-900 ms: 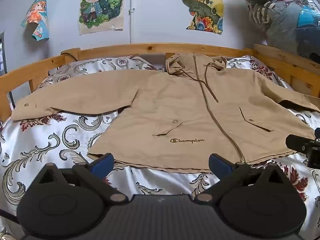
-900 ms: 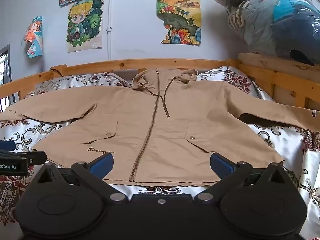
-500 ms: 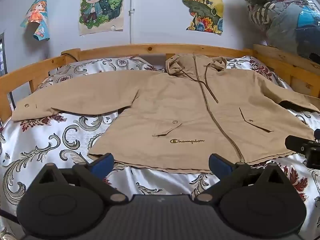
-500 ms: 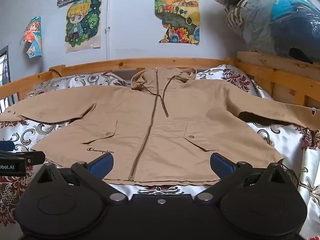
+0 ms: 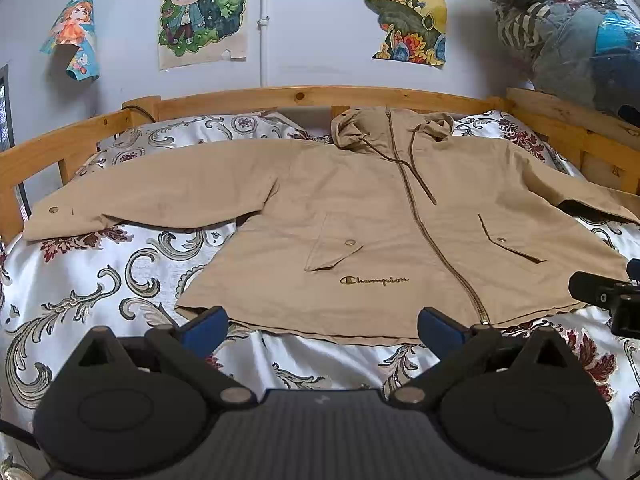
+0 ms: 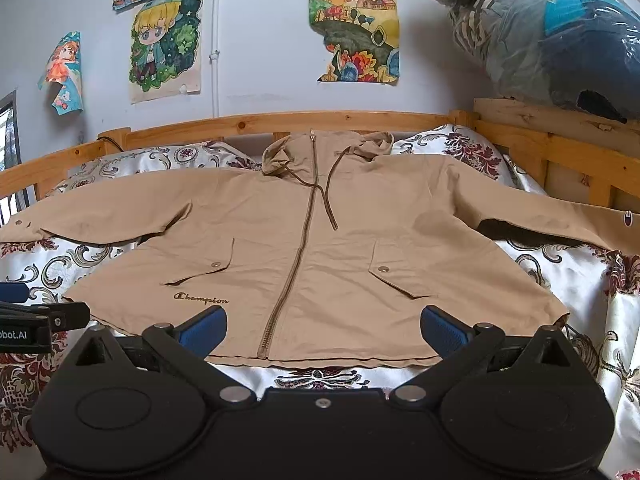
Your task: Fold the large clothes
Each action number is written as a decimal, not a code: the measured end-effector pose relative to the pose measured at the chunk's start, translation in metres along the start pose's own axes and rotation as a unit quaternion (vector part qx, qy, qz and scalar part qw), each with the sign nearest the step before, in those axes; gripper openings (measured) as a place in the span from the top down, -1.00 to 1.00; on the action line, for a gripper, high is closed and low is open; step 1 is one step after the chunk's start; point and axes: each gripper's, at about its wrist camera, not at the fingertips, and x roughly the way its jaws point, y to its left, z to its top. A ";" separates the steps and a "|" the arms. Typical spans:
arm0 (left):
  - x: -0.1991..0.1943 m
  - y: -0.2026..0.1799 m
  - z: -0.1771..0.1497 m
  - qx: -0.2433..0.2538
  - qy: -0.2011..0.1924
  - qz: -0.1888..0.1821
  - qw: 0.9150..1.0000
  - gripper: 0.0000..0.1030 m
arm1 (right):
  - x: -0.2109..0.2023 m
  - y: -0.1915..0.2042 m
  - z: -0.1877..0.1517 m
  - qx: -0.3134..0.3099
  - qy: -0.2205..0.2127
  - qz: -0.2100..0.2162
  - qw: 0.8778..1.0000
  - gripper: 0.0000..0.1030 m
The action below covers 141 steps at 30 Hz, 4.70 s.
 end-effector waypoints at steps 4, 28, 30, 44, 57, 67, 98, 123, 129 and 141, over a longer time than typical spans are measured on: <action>0.000 0.000 0.000 0.000 0.000 0.000 1.000 -0.99 | 0.001 0.000 0.000 0.001 0.001 0.000 1.000 -0.99; -0.001 -0.001 0.000 0.000 0.001 0.001 1.000 -0.99 | 0.001 0.001 0.001 0.002 0.004 -0.001 1.000 -0.99; -0.001 0.000 0.000 -0.001 0.001 0.001 1.000 -0.99 | 0.003 0.000 -0.002 0.002 0.006 -0.002 1.000 -0.99; -0.001 0.001 0.000 -0.001 0.001 0.001 1.000 -0.99 | 0.004 -0.001 -0.004 0.004 0.008 -0.003 1.000 -0.99; -0.001 0.002 -0.001 -0.001 0.001 0.001 1.000 -0.99 | 0.004 -0.002 -0.003 0.004 0.009 -0.002 1.000 -0.99; -0.001 0.001 -0.001 0.000 0.002 0.001 1.000 -0.99 | 0.005 -0.002 -0.003 0.005 0.010 -0.002 1.000 -0.99; 0.166 -0.077 0.094 0.048 0.128 -0.107 0.985 -0.99 | 0.085 -0.305 0.067 0.395 -0.014 -0.121 0.911 -0.75; 0.163 0.008 0.099 -0.012 0.152 -0.038 0.988 -0.99 | 0.171 -0.170 0.158 0.042 -0.175 -0.235 0.955 0.97; 0.161 0.034 0.101 -0.033 0.133 -0.025 0.990 -0.99 | 0.226 -0.012 0.140 -0.403 -0.172 -0.092 0.894 0.97; 0.160 0.071 0.095 -0.075 0.134 0.002 0.988 -0.99 | 0.209 0.046 0.062 -0.383 0.038 0.113 0.916 -0.48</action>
